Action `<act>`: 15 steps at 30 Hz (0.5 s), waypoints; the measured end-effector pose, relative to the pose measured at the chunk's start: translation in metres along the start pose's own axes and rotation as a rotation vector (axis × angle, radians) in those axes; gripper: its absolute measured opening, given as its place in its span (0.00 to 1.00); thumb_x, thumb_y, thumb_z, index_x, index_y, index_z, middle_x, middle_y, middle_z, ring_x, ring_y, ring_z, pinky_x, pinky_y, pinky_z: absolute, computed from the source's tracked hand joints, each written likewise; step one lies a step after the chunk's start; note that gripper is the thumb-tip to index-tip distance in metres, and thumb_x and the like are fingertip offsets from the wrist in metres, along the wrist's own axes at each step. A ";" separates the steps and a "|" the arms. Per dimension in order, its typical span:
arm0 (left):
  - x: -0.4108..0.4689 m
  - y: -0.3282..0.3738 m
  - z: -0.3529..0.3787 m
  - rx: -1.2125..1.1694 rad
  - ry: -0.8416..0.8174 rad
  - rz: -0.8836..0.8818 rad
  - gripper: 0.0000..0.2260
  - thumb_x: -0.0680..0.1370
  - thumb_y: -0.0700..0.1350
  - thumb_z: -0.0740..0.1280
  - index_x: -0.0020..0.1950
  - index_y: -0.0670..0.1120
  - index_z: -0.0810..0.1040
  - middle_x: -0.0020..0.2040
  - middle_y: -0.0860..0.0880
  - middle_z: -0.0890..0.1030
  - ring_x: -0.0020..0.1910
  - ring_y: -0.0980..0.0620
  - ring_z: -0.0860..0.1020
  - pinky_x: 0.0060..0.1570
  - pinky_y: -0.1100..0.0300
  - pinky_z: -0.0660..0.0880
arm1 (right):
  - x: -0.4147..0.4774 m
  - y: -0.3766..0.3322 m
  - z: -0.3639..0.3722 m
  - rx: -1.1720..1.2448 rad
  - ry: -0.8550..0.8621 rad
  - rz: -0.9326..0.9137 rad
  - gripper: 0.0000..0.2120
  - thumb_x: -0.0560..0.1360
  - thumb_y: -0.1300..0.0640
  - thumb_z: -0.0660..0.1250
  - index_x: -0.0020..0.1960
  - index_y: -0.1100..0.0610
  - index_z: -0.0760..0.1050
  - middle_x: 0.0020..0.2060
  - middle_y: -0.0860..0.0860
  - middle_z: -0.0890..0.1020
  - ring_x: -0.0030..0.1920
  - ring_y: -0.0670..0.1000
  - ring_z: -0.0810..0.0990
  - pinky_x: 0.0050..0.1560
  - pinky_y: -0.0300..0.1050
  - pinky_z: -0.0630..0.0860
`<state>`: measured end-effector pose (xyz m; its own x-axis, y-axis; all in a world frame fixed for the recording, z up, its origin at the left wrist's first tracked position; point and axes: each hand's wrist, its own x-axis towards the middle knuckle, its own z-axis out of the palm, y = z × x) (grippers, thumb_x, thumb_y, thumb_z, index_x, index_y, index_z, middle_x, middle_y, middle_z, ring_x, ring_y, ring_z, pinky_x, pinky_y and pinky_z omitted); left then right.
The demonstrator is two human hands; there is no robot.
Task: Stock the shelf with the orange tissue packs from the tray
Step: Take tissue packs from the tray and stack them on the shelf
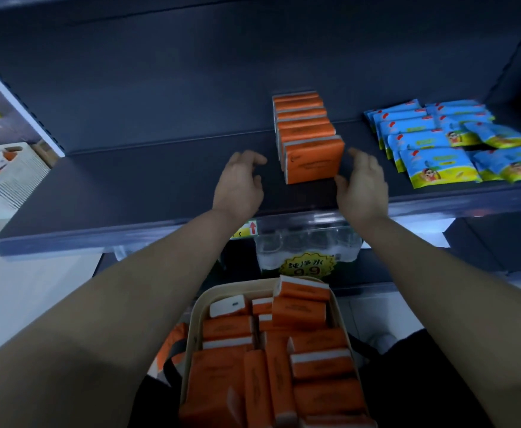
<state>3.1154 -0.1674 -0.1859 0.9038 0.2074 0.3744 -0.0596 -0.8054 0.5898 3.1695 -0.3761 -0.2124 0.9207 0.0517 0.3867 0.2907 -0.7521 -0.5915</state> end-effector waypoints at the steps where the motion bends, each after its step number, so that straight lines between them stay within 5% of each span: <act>1: -0.009 -0.001 -0.005 0.012 -0.006 0.023 0.16 0.76 0.32 0.61 0.62 0.43 0.75 0.61 0.44 0.74 0.58 0.49 0.75 0.58 0.59 0.73 | -0.009 0.000 -0.002 -0.026 0.004 -0.005 0.22 0.78 0.59 0.63 0.71 0.56 0.64 0.66 0.56 0.70 0.66 0.58 0.67 0.59 0.57 0.68; 11: -0.121 -0.040 -0.023 0.120 -0.215 -0.043 0.14 0.75 0.33 0.62 0.58 0.43 0.78 0.56 0.45 0.80 0.56 0.47 0.77 0.55 0.60 0.71 | -0.120 0.000 0.007 -0.089 -0.336 -0.321 0.09 0.77 0.60 0.63 0.54 0.54 0.80 0.50 0.52 0.83 0.50 0.54 0.80 0.49 0.51 0.77; 15: -0.162 -0.063 -0.018 0.133 -0.363 -0.100 0.12 0.76 0.36 0.64 0.59 0.45 0.78 0.57 0.46 0.80 0.56 0.48 0.78 0.54 0.59 0.73 | -0.161 0.001 0.017 -0.156 -0.532 -0.390 0.10 0.77 0.60 0.63 0.54 0.52 0.80 0.51 0.50 0.82 0.52 0.51 0.79 0.51 0.45 0.75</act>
<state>2.9655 -0.1403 -0.2710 0.9948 0.0981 0.0287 0.0703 -0.8608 0.5041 3.0258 -0.3735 -0.2874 0.7704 0.6248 0.1270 0.6234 -0.6966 -0.3552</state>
